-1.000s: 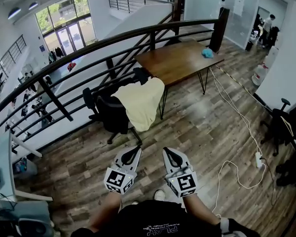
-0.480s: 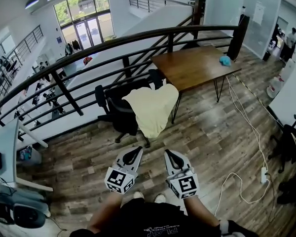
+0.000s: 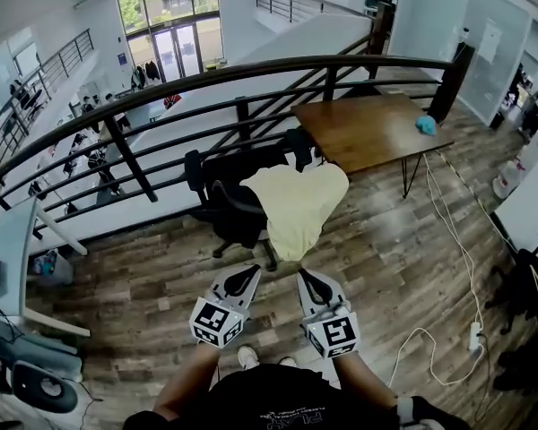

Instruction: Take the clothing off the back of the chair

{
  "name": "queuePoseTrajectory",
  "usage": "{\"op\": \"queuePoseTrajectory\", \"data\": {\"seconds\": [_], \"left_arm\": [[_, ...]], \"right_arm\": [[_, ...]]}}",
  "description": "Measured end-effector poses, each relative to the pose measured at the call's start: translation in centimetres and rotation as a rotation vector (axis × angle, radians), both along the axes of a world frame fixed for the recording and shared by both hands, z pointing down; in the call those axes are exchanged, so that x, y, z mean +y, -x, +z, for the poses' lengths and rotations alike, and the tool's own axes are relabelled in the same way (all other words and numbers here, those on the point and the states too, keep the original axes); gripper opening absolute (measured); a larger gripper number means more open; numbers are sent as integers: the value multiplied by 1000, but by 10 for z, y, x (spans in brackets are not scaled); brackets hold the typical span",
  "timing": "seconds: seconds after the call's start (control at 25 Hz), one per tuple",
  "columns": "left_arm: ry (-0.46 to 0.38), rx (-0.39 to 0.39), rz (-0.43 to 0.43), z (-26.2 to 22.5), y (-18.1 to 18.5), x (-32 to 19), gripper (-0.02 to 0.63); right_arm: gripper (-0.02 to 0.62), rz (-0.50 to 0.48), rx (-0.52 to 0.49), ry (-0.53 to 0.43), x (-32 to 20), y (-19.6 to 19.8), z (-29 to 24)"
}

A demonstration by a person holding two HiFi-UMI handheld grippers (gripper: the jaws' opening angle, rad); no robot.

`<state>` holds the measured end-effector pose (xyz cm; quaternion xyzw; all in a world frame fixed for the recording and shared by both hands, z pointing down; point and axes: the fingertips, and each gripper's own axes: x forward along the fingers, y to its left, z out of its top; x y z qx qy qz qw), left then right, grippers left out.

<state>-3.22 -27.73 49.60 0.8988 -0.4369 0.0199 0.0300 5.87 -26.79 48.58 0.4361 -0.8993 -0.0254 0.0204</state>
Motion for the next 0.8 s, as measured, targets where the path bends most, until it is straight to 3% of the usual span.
{"op": "queuePoseTrajectory", "data": {"seconds": [0.28,0.48,0.52,0.64,0.8], "left_arm": [[-8,-9,10,5,9,-12,12],[19,27,-23,16,19,-24,12],[23,30,-24,19,20,-26,12],[29,25,-19,24,21,-30,12],[36,26,-22,27,27,-36,12]], "right_arm": [[14,32,23,2,-23,3,6],[18,55,12,28,-43,-4,12],[33,60,9,39,-47,-5,15],[197,72,-3,66,-57,-6,20],[284,85,-8,74,-71,-4,23]]}}
